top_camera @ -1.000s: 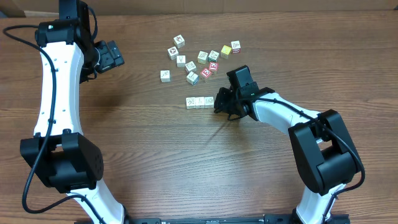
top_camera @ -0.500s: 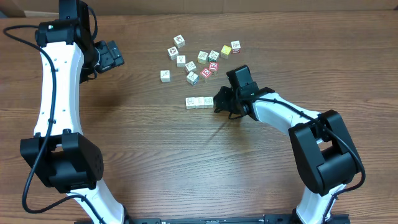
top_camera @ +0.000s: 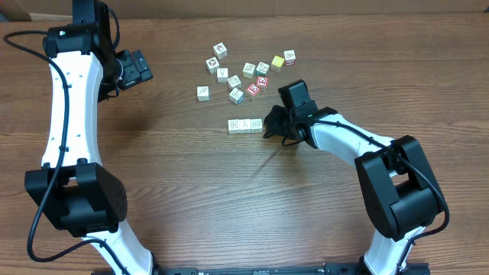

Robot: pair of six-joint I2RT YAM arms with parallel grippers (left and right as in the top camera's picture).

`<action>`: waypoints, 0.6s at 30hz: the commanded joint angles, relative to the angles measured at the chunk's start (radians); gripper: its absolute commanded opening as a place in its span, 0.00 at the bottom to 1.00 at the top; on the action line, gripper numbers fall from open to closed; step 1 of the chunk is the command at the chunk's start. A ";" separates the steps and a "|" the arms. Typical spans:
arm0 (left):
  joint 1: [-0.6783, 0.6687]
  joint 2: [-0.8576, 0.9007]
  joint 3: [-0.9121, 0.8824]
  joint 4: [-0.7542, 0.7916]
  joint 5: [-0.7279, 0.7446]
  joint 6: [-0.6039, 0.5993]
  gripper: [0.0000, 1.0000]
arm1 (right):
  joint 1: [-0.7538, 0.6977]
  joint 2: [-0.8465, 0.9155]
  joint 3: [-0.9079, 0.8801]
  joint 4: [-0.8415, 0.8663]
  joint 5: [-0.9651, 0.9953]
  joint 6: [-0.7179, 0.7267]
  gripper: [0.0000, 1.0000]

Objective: Form a horizontal line
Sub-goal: 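Open and lift the right gripper, swing it back over the cluster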

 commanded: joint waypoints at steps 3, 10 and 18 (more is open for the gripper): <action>-0.013 -0.005 0.006 0.002 0.004 -0.007 1.00 | 0.002 0.011 -0.012 -0.022 0.070 0.036 0.39; -0.013 -0.005 0.006 0.002 0.004 -0.007 1.00 | 0.002 0.011 -0.012 -0.022 0.090 0.056 0.38; -0.013 -0.005 0.006 0.002 0.004 -0.007 1.00 | 0.002 0.011 -0.011 -0.015 0.117 0.077 0.38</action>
